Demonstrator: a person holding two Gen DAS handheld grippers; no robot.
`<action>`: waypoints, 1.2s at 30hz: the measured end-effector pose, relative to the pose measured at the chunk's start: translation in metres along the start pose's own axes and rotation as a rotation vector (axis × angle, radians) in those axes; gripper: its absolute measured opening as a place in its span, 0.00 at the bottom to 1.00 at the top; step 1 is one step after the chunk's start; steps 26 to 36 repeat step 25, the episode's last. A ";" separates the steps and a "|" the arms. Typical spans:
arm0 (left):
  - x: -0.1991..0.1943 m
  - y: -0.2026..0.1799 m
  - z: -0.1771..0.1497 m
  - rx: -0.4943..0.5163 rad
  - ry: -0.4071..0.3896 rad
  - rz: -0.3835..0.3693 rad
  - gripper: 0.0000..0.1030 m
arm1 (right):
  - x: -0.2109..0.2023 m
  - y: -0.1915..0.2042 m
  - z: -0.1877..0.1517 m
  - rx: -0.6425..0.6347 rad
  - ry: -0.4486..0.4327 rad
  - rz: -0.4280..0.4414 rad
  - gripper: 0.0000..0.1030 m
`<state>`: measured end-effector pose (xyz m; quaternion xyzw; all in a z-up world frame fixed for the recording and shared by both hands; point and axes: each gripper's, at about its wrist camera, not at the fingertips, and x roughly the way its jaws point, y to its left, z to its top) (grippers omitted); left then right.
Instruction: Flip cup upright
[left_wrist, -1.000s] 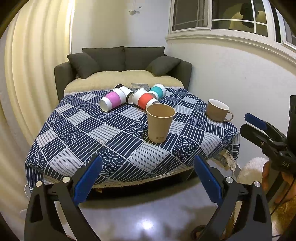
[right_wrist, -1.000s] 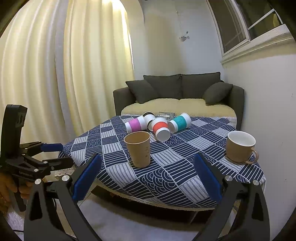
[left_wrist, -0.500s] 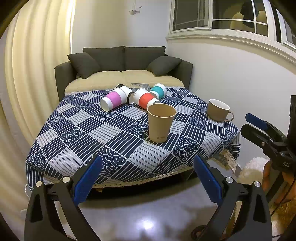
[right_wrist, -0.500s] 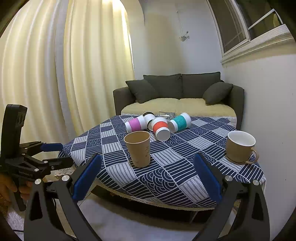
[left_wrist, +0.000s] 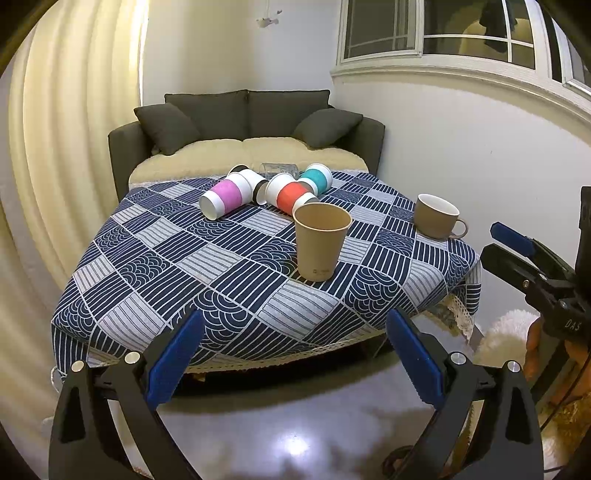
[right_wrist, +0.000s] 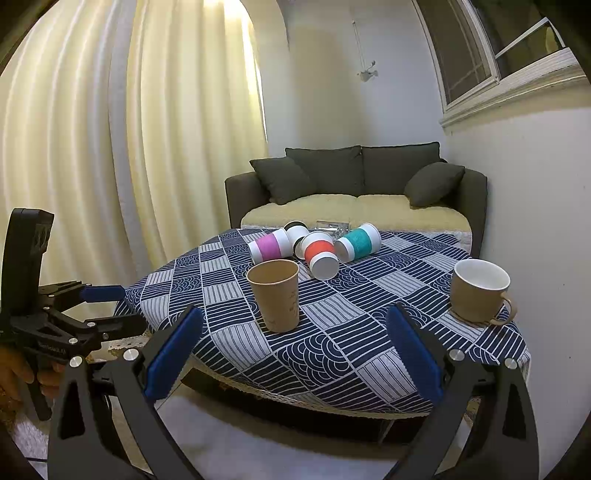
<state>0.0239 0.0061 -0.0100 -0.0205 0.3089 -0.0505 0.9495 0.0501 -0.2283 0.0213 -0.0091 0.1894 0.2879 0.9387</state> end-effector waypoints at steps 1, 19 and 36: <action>0.000 0.000 0.000 0.001 0.000 0.001 0.94 | 0.000 0.000 0.000 -0.001 -0.001 -0.001 0.95; 0.002 -0.002 -0.002 0.005 0.006 -0.002 0.94 | -0.002 0.002 0.001 -0.007 0.005 -0.009 0.95; 0.004 -0.004 -0.003 0.014 0.012 -0.003 0.94 | -0.001 0.002 0.001 -0.005 0.007 -0.009 0.95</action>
